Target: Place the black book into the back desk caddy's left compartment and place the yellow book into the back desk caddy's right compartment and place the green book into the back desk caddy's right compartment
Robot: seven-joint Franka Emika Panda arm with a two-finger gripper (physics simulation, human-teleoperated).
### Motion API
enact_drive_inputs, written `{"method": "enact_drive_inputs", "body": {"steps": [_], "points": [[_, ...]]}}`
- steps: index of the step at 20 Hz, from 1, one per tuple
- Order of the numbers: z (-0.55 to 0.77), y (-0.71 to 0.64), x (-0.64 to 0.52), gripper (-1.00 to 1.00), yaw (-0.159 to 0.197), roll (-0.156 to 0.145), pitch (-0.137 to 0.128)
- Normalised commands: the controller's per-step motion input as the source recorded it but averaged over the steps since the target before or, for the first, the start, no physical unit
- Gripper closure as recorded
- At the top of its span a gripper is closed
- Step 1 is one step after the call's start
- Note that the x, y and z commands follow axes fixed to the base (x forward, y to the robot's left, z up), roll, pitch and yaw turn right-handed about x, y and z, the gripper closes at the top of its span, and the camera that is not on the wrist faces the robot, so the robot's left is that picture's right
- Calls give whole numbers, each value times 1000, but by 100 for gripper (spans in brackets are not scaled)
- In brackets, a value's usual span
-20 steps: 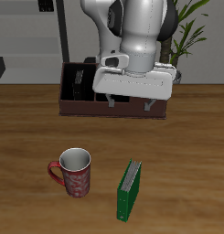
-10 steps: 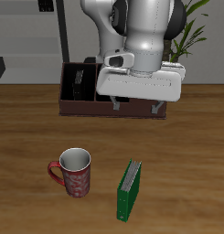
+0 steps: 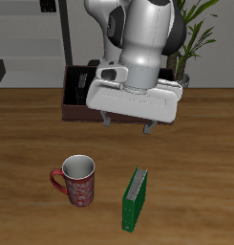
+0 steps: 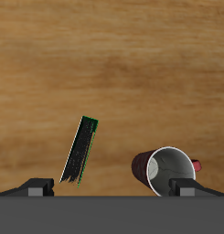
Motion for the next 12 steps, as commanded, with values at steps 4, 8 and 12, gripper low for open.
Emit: {"method": "enact_drive_inputs", "body": {"steps": [4,8,12], "points": [[-443,178,109,-100,-14,25,13],[-249,217,38,-100,27,5,-34],[-283,80,118,-100,-56,-21,-12]]}}
